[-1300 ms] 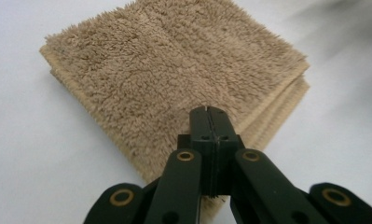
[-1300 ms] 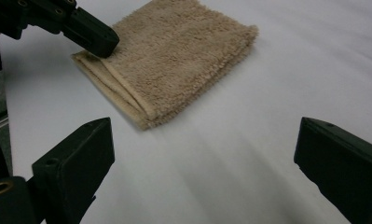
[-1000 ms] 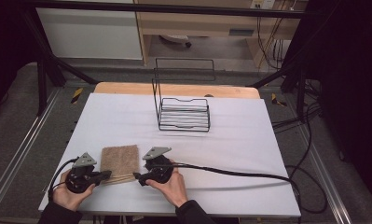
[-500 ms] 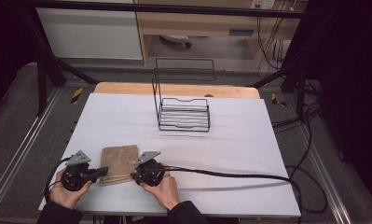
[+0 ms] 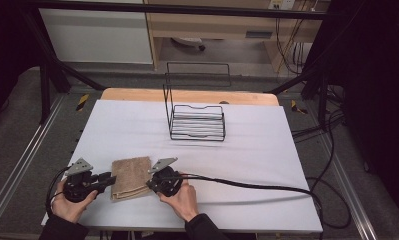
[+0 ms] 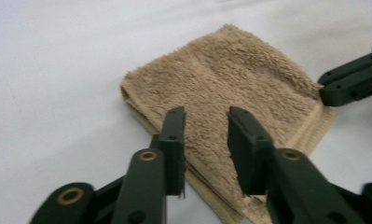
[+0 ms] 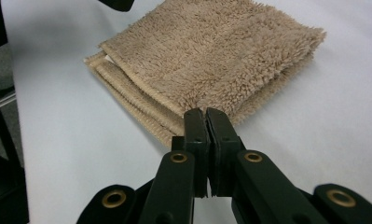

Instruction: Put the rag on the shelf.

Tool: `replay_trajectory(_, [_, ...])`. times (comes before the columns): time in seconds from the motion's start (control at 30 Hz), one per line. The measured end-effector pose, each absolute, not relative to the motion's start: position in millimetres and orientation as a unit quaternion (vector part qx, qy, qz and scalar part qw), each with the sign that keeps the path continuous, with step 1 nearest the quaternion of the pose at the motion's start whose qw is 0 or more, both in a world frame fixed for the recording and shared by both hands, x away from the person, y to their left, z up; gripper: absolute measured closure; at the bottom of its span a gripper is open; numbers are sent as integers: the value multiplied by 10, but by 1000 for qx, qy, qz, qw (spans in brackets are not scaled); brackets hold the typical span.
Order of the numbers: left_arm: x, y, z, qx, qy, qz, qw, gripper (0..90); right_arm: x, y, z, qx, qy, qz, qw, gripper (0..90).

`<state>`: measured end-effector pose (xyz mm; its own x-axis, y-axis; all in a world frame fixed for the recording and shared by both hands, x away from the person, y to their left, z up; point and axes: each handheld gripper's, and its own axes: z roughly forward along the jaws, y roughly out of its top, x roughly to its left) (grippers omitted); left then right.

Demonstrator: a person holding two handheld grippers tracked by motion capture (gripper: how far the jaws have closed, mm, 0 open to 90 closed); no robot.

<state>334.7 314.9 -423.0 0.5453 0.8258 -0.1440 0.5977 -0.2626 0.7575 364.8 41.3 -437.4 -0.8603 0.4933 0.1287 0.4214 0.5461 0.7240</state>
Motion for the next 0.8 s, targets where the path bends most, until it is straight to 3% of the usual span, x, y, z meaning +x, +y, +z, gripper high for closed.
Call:
replay_trajectory(0.23, [3468,3126,-4205,784,455,138,399,482,3682,211,-4279,262,882,388,57,883])
replay_trajectory(0.27, [3493,3118,-4193,784,454,135,400,413,3705,112,-4251,260,884,384,63,883])
replay_trajectory(0.37, [3568,3090,-4161,787,450,134,400,380,3748,-41,-4251,263,886,375,68,882])
replay_trajectory(0.67, [3928,2807,-4217,810,430,99,387,433,3838,-239,-4346,266,886,370,84,878])
replay_trajectory(0.8, [4006,2726,-4331,827,424,77,362,606,3861,-268,-4418,269,886,366,93,867])
